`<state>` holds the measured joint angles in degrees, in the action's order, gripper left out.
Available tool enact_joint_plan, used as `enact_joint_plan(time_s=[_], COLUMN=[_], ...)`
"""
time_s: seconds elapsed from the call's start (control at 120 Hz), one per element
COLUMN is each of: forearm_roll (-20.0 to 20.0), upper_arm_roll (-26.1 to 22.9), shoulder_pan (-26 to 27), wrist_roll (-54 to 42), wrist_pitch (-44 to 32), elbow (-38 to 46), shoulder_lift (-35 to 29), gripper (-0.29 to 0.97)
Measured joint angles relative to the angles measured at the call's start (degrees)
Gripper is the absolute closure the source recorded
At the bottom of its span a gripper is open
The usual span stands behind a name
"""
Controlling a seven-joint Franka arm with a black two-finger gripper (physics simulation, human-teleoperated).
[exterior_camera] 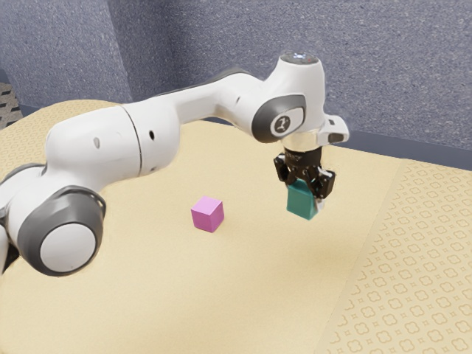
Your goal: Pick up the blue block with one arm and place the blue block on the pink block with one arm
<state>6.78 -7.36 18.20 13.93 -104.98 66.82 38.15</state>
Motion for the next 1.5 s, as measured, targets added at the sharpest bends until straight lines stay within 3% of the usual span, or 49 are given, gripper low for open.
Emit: enact_joint_plan(time_s=[0.15,0.317,0.783,0.9,1.208,1.5], forearm_roll=[-2.1,-4.2,-4.7,-4.5,-5.0,-5.1], upper_arm_roll=[5.4,9.5,9.4,6.7,6.6,9.1], shoulder_pan=[-0.7,-1.7,-11.4,-13.9,-14.1,-14.0], wrist_roll=[-0.6,-2.2,-6.6,-7.6,-9.3,-11.0], wrist_pitch=[-4.9,-8.2,-10.8,-10.7,-16.3,-22.8], elbow=[14.6,18.6,18.6,18.6,30.8,32.1], shoulder_lift=[-9.7,-12.8,-12.0,-12.5,-16.7,-16.4], gripper=[0.37,0.37,0.37,0.38,0.37,0.38])
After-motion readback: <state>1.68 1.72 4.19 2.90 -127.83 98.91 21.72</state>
